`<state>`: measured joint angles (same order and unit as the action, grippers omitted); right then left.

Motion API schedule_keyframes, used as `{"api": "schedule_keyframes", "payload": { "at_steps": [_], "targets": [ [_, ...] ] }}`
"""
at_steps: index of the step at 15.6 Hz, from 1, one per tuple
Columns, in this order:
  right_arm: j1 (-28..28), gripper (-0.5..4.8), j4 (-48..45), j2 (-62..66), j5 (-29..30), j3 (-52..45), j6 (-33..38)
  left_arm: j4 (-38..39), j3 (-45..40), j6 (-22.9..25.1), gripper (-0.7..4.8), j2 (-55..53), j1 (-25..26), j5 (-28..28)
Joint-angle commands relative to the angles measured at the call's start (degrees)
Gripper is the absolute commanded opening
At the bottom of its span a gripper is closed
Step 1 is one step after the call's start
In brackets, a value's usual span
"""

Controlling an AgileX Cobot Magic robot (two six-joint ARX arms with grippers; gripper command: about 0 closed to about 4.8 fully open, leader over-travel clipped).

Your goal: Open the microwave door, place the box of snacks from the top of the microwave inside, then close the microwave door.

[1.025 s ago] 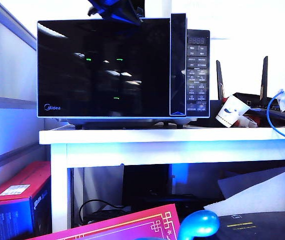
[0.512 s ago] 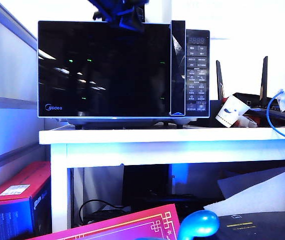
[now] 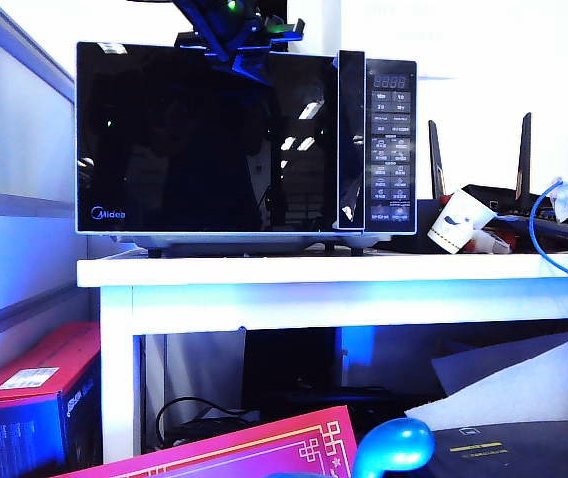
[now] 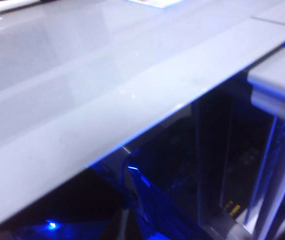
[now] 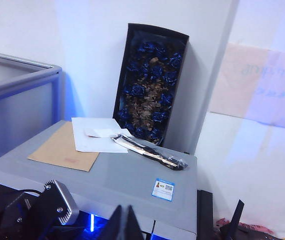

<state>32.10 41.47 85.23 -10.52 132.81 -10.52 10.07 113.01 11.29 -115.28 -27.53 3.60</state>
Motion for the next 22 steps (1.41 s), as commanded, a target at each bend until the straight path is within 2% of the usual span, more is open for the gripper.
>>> {"api": "schedule_keyframes", "payload": {
  "at_steps": [1, 3, 6, 7, 9, 11, 12, 14, 16, 17, 19, 21, 22],
  "targets": [
    [0.04, -0.05, -0.55, -1.79, -0.09, 0.22, 0.17, -0.46, 0.28, -1.27, -0.06, 3.78, 1.05, 4.44],
    [0.04, -0.06, 0.92, -5.31, -0.09, 0.20, 0.17, 4.28, 0.28, -2.38, -0.06, 13.81, -0.31, 2.51],
    [0.04, -0.06, 9.31, -12.63, -0.15, 0.20, -0.28, 10.32, 0.28, -2.34, -0.06, 30.32, -1.09, -0.02],
    [0.02, -0.06, 11.52, -15.39, -0.42, 0.20, -0.46, 14.88, 0.28, -2.32, -0.06, 35.52, -1.20, 0.04],
    [0.04, -0.06, 14.16, -20.52, 0.37, -0.13, -2.19, 30.51, 0.28, -2.32, -0.06, 46.03, -1.20, 0.04],
    [0.04, -0.06, 17.57, -24.15, 4.87, -0.87, -2.29, 43.82, 0.26, -2.32, -0.06, 55.30, -1.20, 0.04],
    [0.04, -0.06, 18.82, -26.67, 5.05, -3.28, -2.40, 49.48, 0.26, -2.34, -0.06, 60.72, -1.20, 0.07],
    [0.02, -0.06, 17.79, -32.09, 6.36, -13.07, -1.44, 57.29, 0.24, -2.60, -0.06, 70.44, -1.18, 0.22],
    [0.02, -0.06, 10.97, -40.00, 7.19, -30.23, 0.94, 62.45, -1.97, -3.32, -0.06, 79.76, -1.18, 0.24],
    [0.02, -0.06, 4.48, -44.98, 8.37, -40.52, 2.08, 63.45, -5.62, -4.44, -0.06, 84.41, -1.16, 0.22],
    [0.04, -0.06, -9.62, -55.30, 10.23, -60.92, 3.21, 63.23, -16.72, -8.22, -0.06, 94.90, -0.57, 0.22],
    [0.04, -0.06, -17.44, -63.71, 10.25, -76.02, 4.39, 59.30, -29.53, -8.52, -0.06, 104.08, 0.24, 0.24],
    [0.04, -0.06, -20.59, -69.72, 10.27, -86.44, 4.81, 51.47, -43.82, -8.61, -0.06, 111.69, 0.20, -0.26]
  ]
}}
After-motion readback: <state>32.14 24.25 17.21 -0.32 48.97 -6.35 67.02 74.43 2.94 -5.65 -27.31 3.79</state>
